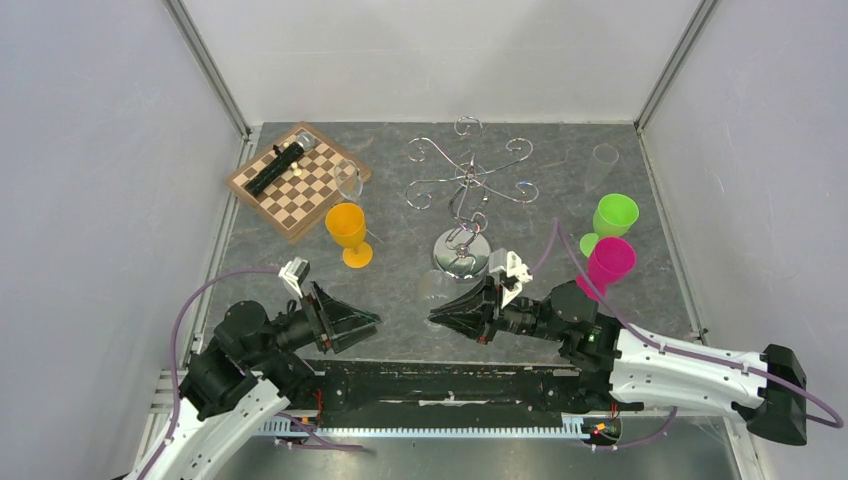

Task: Take the wine glass off the wine glass rack
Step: Place the wine glass at the center of the board.

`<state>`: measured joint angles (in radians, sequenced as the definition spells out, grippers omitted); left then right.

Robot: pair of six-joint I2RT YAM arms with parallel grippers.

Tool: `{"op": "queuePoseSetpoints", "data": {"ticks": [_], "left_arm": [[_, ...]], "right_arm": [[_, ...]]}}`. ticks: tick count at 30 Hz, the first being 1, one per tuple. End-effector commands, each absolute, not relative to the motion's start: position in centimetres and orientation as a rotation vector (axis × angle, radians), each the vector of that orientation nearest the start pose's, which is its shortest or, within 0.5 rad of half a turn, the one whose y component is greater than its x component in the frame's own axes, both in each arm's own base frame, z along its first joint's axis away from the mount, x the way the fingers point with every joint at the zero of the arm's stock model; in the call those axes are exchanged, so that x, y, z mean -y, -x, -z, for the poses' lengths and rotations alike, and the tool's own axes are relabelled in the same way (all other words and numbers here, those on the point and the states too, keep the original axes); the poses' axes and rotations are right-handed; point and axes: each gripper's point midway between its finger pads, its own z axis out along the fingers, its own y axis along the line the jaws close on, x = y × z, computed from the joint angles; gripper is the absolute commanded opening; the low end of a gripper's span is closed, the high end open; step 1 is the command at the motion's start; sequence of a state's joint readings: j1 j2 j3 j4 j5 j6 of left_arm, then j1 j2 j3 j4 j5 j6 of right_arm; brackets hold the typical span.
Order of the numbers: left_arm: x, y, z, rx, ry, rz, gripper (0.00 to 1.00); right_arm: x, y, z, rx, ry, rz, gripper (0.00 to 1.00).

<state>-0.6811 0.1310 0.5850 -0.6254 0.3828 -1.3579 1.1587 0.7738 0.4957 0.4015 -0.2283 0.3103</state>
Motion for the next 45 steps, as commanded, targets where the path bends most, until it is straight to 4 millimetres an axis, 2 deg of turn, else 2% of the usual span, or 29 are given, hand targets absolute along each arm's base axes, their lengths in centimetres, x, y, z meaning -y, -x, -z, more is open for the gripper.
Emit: {"op": "queuePoseSetpoints", "data": {"ticks": [1,9,17,21,28,45], "left_arm": [[19.0,-6.9,-28.9,-1.965,0.402,1.838,0.72],[19.4,-8.0,-31.9,-1.755,0.448,2.030,0.71],[20.2,-8.1,-33.0,-1.693,0.434,2.157,0.70],[20.3,-7.8,-34.0,-1.641,0.404,2.237,0.70],[20.4,-7.4,-34.1,-1.623,0.395,2.303,0.68],[20.7,-6.0,-34.4,-1.641,0.306,2.379,0.66]], "right_arm": [[-31.0,-8.8,-35.4,-1.026,0.654,-1.340,0.00],[-30.4,-7.5,-37.7,-0.838,0.581,-1.365,0.00],[-31.9,-7.1,-39.2,-0.727,0.565,-1.330,0.00],[-31.4,-7.0,-40.1,-0.633,0.518,-1.290,0.00],[-31.6,-6.8,-41.5,-0.513,0.497,-1.241,0.00],[-34.1,-4.9,-42.8,-0.345,0.563,-1.259,0.00]]}}
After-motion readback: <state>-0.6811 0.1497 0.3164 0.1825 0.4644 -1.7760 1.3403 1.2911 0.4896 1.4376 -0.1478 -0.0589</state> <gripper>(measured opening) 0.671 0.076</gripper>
